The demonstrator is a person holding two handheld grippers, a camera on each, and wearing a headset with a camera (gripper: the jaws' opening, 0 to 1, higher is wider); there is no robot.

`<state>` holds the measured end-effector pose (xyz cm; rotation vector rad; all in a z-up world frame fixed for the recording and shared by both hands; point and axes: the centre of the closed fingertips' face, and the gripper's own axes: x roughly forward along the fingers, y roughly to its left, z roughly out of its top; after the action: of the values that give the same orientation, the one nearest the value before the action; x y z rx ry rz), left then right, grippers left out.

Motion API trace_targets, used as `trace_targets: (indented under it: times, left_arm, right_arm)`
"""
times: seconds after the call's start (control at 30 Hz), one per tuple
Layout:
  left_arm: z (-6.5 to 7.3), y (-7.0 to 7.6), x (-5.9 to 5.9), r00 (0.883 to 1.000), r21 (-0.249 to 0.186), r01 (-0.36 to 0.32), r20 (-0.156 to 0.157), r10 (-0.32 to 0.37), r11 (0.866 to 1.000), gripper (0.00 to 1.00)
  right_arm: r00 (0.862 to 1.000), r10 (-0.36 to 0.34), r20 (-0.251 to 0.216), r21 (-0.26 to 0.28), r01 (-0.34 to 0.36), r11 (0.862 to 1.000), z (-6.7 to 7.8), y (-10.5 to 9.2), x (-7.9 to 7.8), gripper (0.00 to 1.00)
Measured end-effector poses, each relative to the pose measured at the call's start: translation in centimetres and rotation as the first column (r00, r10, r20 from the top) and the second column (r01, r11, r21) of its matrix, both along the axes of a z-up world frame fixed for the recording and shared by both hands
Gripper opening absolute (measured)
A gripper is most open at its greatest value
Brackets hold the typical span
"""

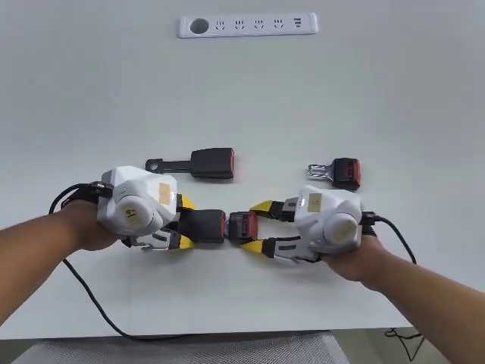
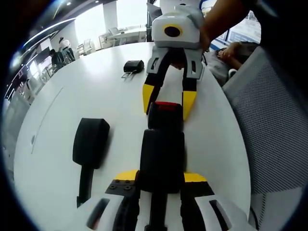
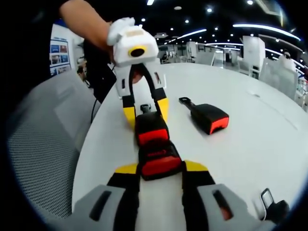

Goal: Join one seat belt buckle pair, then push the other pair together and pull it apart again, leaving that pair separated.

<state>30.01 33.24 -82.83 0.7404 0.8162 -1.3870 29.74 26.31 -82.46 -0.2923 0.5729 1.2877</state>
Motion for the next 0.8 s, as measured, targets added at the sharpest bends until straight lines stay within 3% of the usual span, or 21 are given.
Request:
trace_targets:
  times: [0.8]
  left_arm:
    - [0.04,0.12,-0.02,1.0,-0.008,0.001,-0.001,-0.001,1.0,0.33]
  right_arm:
    - [1.0,0.009,0.007,-0.012,-0.009,1.0,-0.03,-0.27,0.13,0.33]
